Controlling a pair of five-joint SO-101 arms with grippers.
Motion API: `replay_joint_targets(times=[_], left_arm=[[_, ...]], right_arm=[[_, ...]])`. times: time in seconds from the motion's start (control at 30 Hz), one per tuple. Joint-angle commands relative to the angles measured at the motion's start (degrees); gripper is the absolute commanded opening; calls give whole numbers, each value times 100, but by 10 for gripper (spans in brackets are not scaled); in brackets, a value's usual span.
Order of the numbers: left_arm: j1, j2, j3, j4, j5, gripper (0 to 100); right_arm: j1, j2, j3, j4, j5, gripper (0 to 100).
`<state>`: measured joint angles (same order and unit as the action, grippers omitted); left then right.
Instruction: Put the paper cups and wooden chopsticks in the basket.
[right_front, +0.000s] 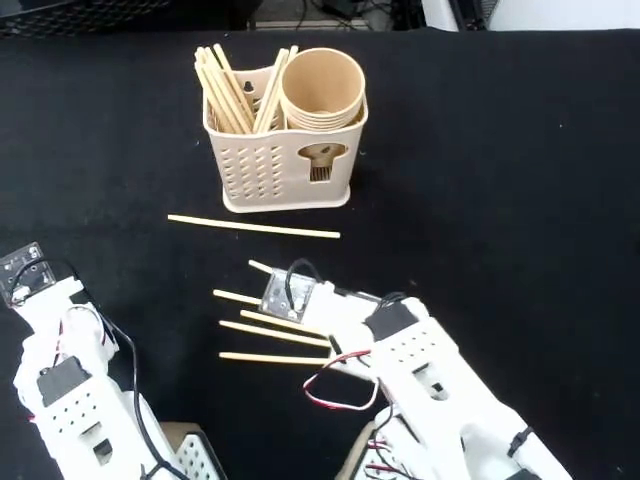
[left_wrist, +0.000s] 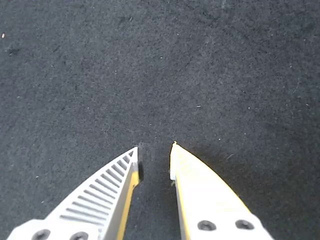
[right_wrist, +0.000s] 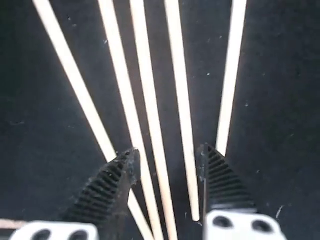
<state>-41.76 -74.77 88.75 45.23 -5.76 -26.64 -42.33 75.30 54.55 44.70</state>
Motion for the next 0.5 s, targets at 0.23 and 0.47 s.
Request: replay_joint_targets(times=[0.23,0.47], left_arm=[[66,-62,-66,-105,9,123],[66,-62,-66,-97,9,123]], right_arm=[[-308,-92,-541,527,-352,194],[-1108,-66,-382,369,-818,194]])
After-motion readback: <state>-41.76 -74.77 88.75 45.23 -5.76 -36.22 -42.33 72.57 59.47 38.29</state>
